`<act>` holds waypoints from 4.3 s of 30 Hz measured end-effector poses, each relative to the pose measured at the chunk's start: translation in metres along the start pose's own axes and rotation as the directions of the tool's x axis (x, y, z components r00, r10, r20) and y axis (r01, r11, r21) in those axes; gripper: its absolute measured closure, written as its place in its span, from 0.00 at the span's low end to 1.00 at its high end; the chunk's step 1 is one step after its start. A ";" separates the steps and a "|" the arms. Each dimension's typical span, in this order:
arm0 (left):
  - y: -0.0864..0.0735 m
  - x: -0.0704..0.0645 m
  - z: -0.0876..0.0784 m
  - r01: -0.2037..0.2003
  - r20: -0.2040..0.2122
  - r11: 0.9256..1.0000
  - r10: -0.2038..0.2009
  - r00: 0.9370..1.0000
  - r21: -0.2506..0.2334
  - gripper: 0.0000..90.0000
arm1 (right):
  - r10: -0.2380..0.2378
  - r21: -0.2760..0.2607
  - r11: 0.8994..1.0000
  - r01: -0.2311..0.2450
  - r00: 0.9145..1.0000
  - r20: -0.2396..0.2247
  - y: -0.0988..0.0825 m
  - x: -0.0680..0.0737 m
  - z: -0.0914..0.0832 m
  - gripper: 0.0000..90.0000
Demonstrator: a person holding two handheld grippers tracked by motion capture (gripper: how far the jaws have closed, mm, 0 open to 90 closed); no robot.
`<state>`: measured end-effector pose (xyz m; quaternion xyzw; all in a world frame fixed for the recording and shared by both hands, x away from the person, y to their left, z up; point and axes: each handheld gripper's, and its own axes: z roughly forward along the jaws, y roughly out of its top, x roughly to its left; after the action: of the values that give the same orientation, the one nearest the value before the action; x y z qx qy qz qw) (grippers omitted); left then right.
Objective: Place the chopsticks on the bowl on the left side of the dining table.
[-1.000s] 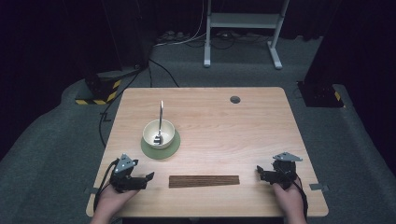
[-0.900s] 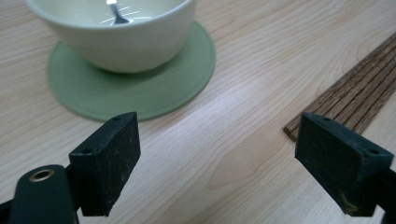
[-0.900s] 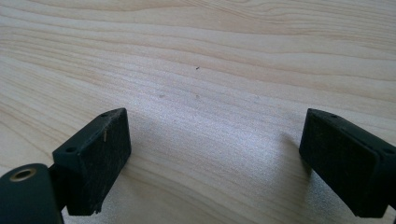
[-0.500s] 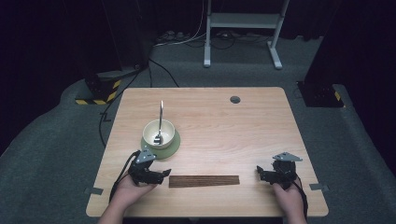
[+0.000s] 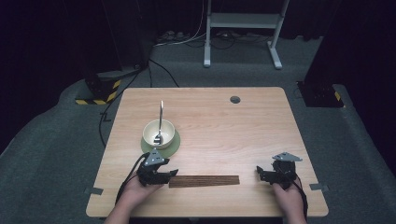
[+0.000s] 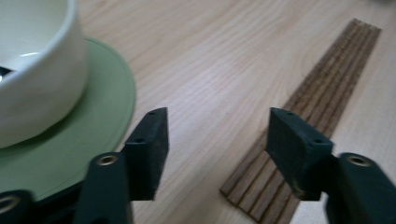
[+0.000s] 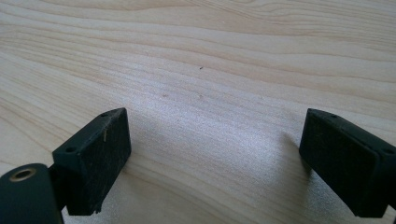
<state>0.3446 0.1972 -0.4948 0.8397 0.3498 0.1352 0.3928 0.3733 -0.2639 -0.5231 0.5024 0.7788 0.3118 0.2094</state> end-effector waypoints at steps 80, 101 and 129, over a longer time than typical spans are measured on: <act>-0.009 -0.006 0.028 -0.030 0.045 0.999 0.029 0.999 0.034 0.84 | -0.003 0.002 1.000 0.003 1.000 -0.005 0.000 0.000 0.000 0.10; -0.012 0.001 0.022 -0.024 0.024 0.999 0.023 0.999 0.030 0.87 | -0.003 0.001 1.000 0.003 1.000 -0.005 0.000 0.000 0.000 0.10; -0.003 -0.009 0.037 -0.054 -0.021 0.998 0.054 0.998 0.024 0.93 | -0.011 0.000 1.000 0.011 1.000 -0.008 0.000 0.000 0.000 0.10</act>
<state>0.3556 0.1716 -0.5214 0.8518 0.3328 0.1506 0.3755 0.3731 -0.2640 -0.5231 0.4970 0.7824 0.3124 0.2080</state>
